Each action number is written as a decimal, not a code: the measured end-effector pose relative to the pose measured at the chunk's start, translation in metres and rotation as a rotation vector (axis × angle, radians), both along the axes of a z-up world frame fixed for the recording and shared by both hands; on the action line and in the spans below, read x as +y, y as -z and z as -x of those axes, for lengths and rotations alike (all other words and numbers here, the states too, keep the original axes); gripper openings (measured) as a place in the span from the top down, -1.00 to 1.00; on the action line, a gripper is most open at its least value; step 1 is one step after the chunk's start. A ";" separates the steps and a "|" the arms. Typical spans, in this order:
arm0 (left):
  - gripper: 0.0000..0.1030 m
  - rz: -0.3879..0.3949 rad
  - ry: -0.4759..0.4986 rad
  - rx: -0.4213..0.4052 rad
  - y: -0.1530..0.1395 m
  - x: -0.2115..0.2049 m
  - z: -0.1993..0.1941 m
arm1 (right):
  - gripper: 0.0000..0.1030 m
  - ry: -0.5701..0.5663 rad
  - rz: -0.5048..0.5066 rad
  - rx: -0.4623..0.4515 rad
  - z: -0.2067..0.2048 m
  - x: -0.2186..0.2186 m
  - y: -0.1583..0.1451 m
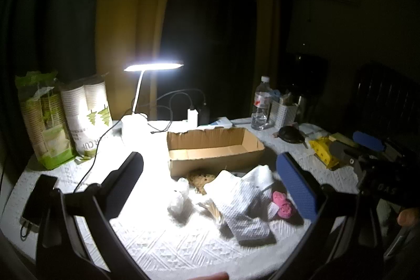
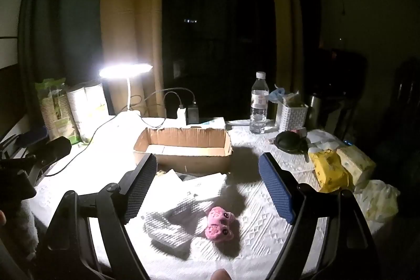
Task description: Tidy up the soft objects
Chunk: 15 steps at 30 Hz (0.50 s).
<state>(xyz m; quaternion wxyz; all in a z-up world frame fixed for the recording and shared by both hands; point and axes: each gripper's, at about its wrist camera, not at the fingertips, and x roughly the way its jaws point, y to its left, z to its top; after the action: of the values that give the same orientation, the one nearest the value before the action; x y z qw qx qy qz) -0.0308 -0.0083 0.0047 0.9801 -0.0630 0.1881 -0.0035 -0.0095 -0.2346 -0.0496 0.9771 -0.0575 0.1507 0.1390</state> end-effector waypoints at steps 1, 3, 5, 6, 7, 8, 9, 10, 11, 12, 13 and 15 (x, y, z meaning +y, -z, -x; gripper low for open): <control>-0.98 0.001 0.000 -0.002 0.000 0.000 0.002 | -0.60 0.000 -0.002 -0.001 0.002 0.000 0.000; -0.98 0.002 0.000 -0.006 0.000 -0.001 0.007 | -0.61 0.002 -0.004 -0.004 0.005 0.000 0.000; -0.98 0.002 -0.001 -0.009 0.000 -0.002 0.010 | -0.60 0.003 -0.004 -0.006 0.008 0.000 0.000; -0.98 0.003 0.001 -0.011 -0.001 -0.002 0.012 | -0.60 0.003 -0.004 -0.007 0.009 -0.001 -0.001; -0.98 0.003 0.002 -0.013 -0.001 -0.002 0.013 | -0.60 0.005 -0.005 -0.009 0.010 -0.001 -0.001; -0.98 0.003 0.003 -0.015 -0.001 -0.003 0.015 | -0.61 0.004 -0.005 -0.011 0.012 -0.002 -0.001; -0.98 0.001 0.003 -0.018 -0.001 -0.004 0.017 | -0.60 0.005 -0.006 -0.013 0.013 -0.002 -0.001; -0.98 0.000 0.004 -0.020 -0.002 -0.004 0.018 | -0.60 0.006 -0.007 -0.017 0.014 -0.003 -0.001; -0.98 0.000 0.004 -0.023 -0.002 -0.005 0.020 | -0.60 0.007 -0.010 -0.019 0.016 -0.004 -0.002; -0.98 -0.001 0.005 -0.025 -0.003 -0.005 0.021 | -0.61 0.008 -0.012 -0.021 0.016 -0.005 -0.002; -0.98 -0.003 0.005 -0.027 -0.004 -0.006 0.021 | -0.61 0.009 -0.013 -0.023 0.017 -0.005 -0.002; -0.98 -0.002 0.004 -0.029 -0.004 -0.005 0.022 | -0.60 0.009 -0.015 -0.025 0.019 -0.006 -0.002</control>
<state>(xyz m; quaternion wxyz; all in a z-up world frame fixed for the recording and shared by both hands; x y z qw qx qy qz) -0.0533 -0.0137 0.0084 0.9828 -0.0614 0.1742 -0.0064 -0.0282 -0.2409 -0.0478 0.9799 -0.0510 0.1377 0.1352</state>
